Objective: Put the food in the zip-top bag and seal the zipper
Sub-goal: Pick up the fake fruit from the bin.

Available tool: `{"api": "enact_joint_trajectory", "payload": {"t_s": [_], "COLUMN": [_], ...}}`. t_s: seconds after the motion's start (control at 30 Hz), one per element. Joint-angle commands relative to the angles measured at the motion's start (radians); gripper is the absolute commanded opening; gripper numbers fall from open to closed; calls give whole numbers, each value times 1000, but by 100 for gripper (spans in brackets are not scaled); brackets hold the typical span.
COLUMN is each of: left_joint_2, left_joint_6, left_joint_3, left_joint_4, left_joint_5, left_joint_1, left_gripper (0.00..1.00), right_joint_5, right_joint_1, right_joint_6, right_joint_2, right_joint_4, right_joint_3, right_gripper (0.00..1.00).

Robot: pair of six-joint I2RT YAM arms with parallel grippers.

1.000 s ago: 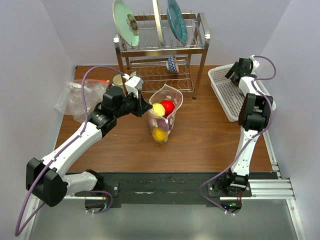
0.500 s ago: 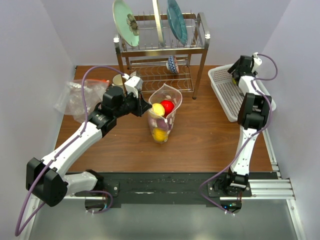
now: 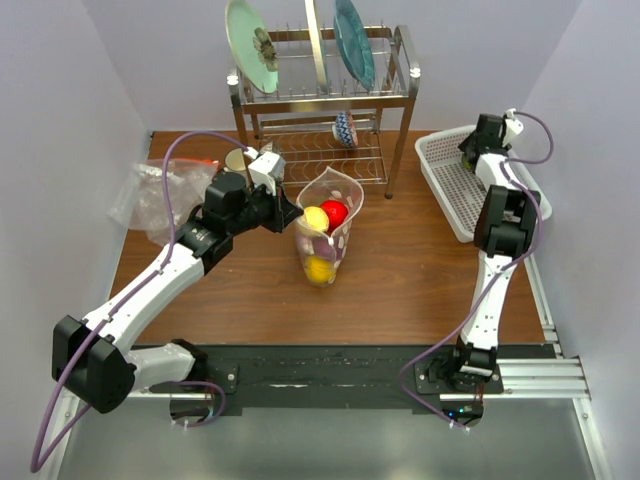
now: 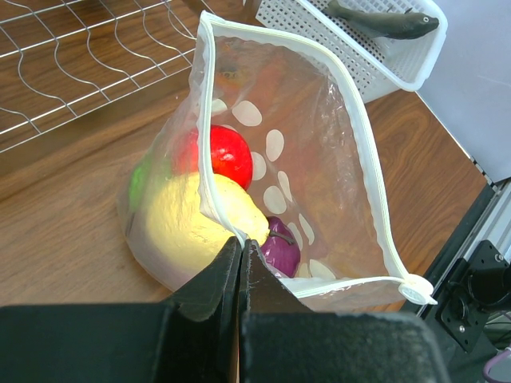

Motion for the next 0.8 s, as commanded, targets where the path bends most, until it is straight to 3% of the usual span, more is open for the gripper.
{"api": "enact_joint_trajectory", "payload": {"t_s": [0.0, 0.17, 0.4, 0.77], "left_joint_2": [-7, -6, -13, -10], "left_joint_6": [15, 13, 10, 8], "left_joint_3": [27, 27, 27, 25], "left_joint_4": [29, 29, 30, 33], "left_joint_5": [-8, -3, -2, 3], "left_joint_1": [9, 9, 9, 10], "left_gripper": [0, 0, 0, 0], "right_joint_5": [22, -93, -456, -883], "right_joint_1": [-2, -2, -3, 23], "right_joint_6": [-16, -29, 8, 171], "right_joint_2": [-146, -317, -523, -855], "right_joint_4": [80, 113, 85, 142], "right_joint_3": [-124, -285, -446, -752], "right_gripper": [54, 52, 40, 40]}}
